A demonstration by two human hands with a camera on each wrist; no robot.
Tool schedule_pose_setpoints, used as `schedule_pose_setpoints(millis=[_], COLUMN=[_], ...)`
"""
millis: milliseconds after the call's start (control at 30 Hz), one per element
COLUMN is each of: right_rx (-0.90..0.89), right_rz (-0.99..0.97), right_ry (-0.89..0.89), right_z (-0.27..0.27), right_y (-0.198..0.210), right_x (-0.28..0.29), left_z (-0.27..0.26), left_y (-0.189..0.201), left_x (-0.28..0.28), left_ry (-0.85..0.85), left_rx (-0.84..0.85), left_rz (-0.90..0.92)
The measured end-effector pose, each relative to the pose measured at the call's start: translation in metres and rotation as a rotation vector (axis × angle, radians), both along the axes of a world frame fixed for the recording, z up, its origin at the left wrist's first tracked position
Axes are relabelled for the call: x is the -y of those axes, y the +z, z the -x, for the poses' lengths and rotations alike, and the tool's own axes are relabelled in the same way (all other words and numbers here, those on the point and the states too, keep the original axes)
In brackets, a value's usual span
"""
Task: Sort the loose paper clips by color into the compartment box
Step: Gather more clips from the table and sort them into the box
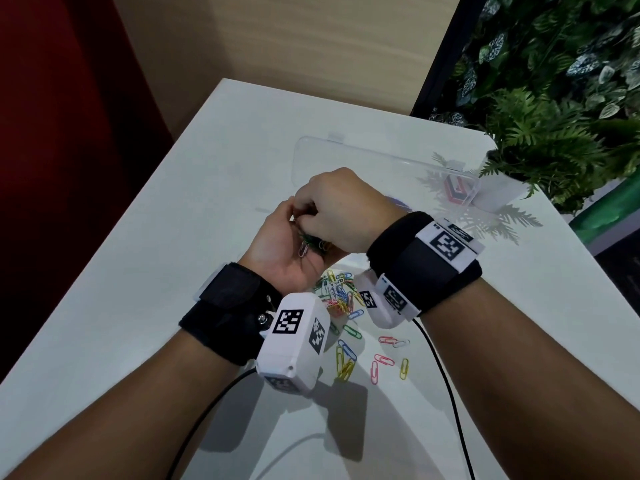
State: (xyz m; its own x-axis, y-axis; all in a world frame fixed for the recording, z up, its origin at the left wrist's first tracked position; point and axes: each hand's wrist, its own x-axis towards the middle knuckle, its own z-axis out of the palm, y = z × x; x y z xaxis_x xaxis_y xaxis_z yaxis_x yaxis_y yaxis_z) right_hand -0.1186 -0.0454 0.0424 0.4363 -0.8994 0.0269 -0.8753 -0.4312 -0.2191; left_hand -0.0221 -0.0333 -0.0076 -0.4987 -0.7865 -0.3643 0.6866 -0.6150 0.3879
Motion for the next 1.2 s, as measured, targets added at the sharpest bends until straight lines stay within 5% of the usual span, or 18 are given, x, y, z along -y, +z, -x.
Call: schedule_pose_setpoints(millis=[233, 333, 700, 867, 1033, 1200], right_rx=[0.561, 0.663, 0.292, 0.19, 0.35, 0.083], right_rz=[-0.01, -0.017, -0.088, -0.068, 0.038, -0.024], right_ry=[-0.14, -0.217, -0.345, -0.296, -0.2, -0.022], right_z=[0.006, 0.011, -0.001, 0.004, 0.013, 0.012], right_y=[0.012, 0.01, -0.045, -0.036, -0.013, -0.01], right_x=[0.011, 0.022, 0.042, 0.038, 0.011, -0.005], left_z=[-0.019, -0.036, -0.066, -0.057, -0.041, -0.021], left_y=[-0.006, -0.01, -0.011, -0.013, -0.013, -0.01], left_x=[0.009, 0.014, 0.022, 0.02, 0.017, 0.011], left_ry=[0.051, 0.104, 0.232, 0.198, 0.149, 0.103], left_rx=[0.05, 0.033, 0.016, -0.004, -0.064, -0.11], left_rz=[0.035, 0.025, 0.001, 0.009, 0.047, 0.028])
